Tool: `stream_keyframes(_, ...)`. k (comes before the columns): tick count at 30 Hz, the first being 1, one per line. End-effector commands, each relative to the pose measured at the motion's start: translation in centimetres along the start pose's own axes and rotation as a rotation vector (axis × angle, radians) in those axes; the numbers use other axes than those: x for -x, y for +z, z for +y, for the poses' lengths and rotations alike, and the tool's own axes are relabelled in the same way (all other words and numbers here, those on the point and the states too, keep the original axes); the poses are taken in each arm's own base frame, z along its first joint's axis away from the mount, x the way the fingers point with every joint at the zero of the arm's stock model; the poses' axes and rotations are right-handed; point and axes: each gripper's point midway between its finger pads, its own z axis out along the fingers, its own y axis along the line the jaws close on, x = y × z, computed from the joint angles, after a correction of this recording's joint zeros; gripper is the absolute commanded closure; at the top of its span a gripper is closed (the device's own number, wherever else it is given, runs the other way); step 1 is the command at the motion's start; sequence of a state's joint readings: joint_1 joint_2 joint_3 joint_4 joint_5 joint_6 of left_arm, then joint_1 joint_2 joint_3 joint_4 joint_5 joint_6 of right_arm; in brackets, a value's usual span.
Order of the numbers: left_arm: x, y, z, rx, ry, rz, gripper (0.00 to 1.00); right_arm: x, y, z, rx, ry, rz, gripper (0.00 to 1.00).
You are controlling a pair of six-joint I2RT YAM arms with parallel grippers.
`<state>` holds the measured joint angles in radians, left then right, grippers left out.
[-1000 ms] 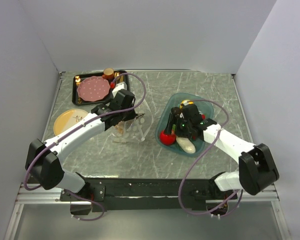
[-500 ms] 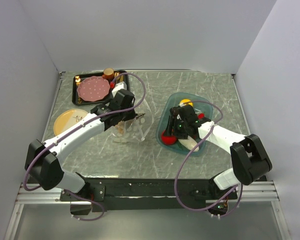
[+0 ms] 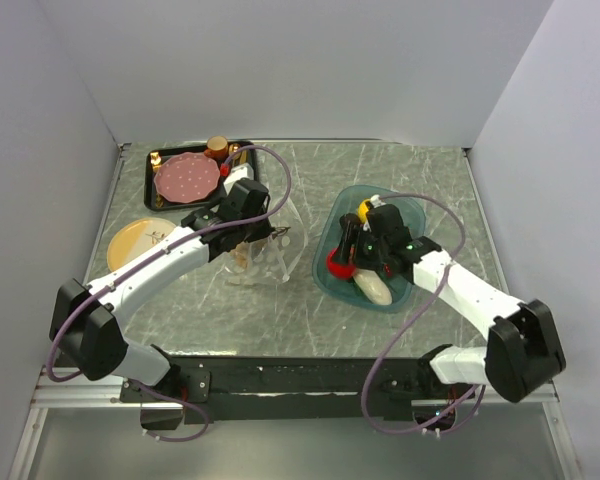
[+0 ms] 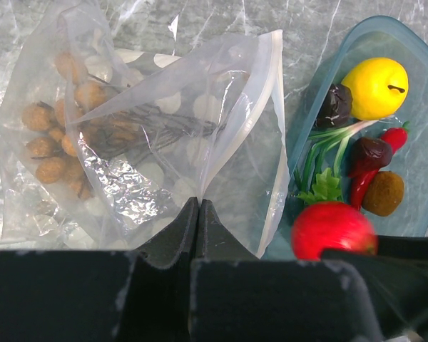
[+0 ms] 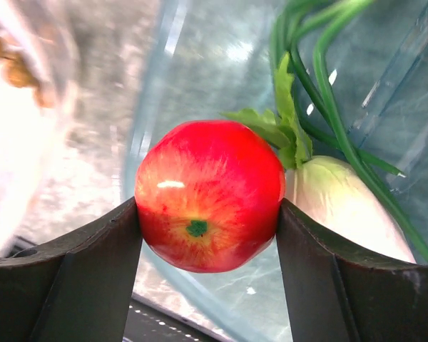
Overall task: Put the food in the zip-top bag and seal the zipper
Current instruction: Pick up the fake vegetable from the bin, then place the fake vegetable in the zipper food storage bag.
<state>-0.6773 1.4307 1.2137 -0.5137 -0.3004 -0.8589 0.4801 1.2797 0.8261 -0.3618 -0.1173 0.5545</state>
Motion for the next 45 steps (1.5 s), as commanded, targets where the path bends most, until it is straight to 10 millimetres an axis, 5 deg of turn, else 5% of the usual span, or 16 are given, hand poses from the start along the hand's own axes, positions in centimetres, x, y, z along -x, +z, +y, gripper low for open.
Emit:
stream_keyframes(1,1.4,-1.2,-1.3,-0.056,-0.014,-0.035,0.99,3.2,-2.6,2.1,0.052,0.004,-0.111,0.89)
stream_keyframes(11,1.3,-1.2,-1.3,-0.061,-0.019,-0.029,0.99,7.6,-5.4,10.6,0.409,0.035,-0.21,0.86)
stream_keyframes(17,1.5,-1.7,-1.5,-0.076,-0.028,-0.037,0.99,9.6,-3.6,14.5,0.489,0.025,-0.178,0.86)
stream_keyframes(26,2.9,-3.1,-2.5,-0.122,-0.043,-0.072,0.99,3.4,3.4,18.0,0.416,-0.047,0.061,0.82)
stream_keyframes(33,4.0,-4.8,-2.3,-0.144,-0.069,-0.126,0.99,1.2,2.9,19.1,0.538,-0.096,0.112,0.47)
stream_keyframes(41,4.9,-5.4,-0.4,-0.056,-0.097,-0.177,0.99,4.7,-0.8,16.6,0.449,-0.089,-0.084,0.11)
stream_keyframes(45,4.6,-5.2,-0.6,-0.066,-0.097,-0.167,0.99,5.8,-2.5,16.2,0.455,-0.099,-0.13,0.01)
